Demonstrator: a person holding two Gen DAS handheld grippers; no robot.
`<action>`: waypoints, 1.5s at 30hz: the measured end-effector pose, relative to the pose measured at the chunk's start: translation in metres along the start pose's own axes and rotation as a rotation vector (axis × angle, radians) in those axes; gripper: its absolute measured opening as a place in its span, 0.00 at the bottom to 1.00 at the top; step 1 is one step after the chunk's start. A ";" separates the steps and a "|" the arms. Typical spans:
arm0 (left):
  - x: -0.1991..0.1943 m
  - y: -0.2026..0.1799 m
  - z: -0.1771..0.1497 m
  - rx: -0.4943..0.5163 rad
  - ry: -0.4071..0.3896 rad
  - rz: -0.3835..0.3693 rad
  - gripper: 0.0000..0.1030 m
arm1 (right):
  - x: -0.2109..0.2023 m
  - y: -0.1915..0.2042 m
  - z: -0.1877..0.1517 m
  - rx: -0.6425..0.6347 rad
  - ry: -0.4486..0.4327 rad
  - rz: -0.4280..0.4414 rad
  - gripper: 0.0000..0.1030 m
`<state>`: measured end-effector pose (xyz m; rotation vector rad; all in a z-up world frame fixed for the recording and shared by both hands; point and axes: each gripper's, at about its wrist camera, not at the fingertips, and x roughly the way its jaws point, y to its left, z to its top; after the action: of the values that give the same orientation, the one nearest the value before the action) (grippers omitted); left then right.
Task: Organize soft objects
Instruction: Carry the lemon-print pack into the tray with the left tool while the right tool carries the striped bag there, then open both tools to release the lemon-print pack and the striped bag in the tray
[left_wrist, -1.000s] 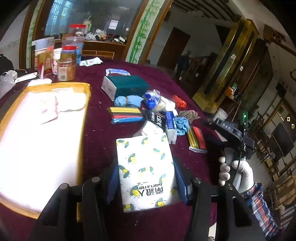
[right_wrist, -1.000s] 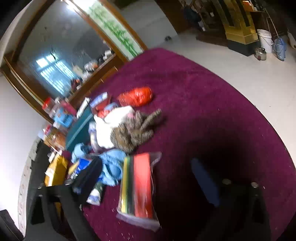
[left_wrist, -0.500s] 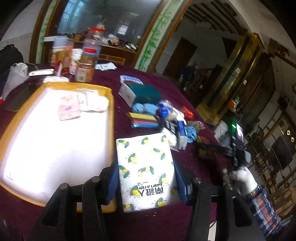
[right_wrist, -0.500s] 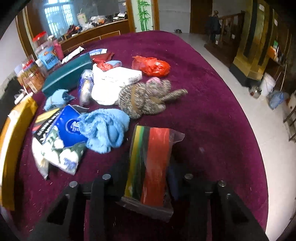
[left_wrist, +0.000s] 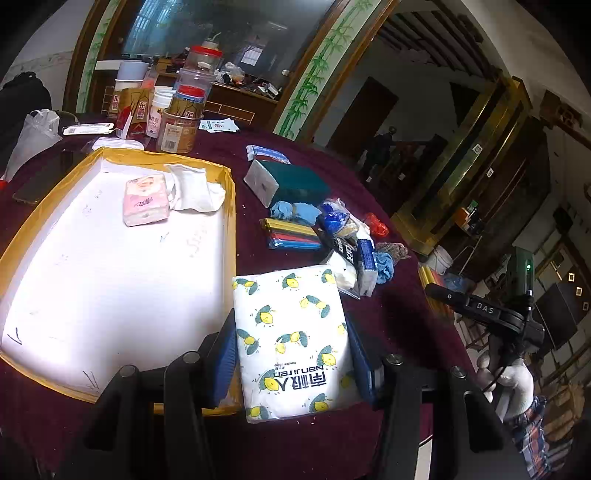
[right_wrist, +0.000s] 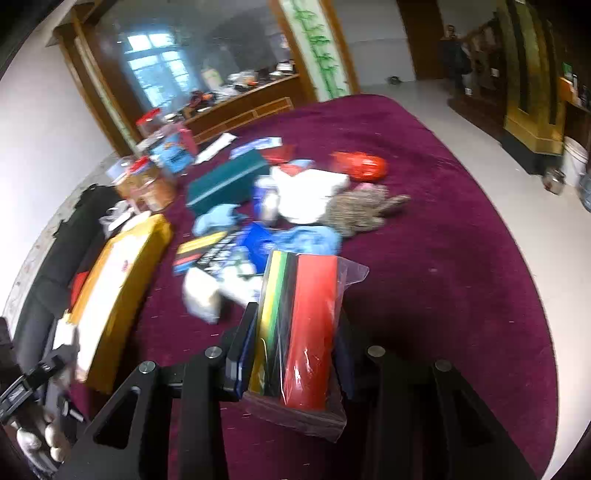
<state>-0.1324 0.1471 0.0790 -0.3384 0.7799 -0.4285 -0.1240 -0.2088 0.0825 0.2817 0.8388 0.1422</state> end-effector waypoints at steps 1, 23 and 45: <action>-0.001 0.001 0.001 -0.003 -0.003 0.001 0.55 | -0.001 0.006 -0.001 -0.008 -0.001 0.014 0.35; 0.011 0.136 0.096 -0.151 0.030 0.269 0.55 | 0.085 0.198 0.044 -0.200 0.184 0.364 0.35; 0.004 0.155 0.127 -0.262 -0.074 0.276 0.66 | 0.169 0.261 0.055 -0.285 0.207 0.241 0.48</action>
<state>0.0016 0.2963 0.0925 -0.4810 0.7985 -0.0532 0.0253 0.0695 0.0759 0.0987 0.9753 0.5187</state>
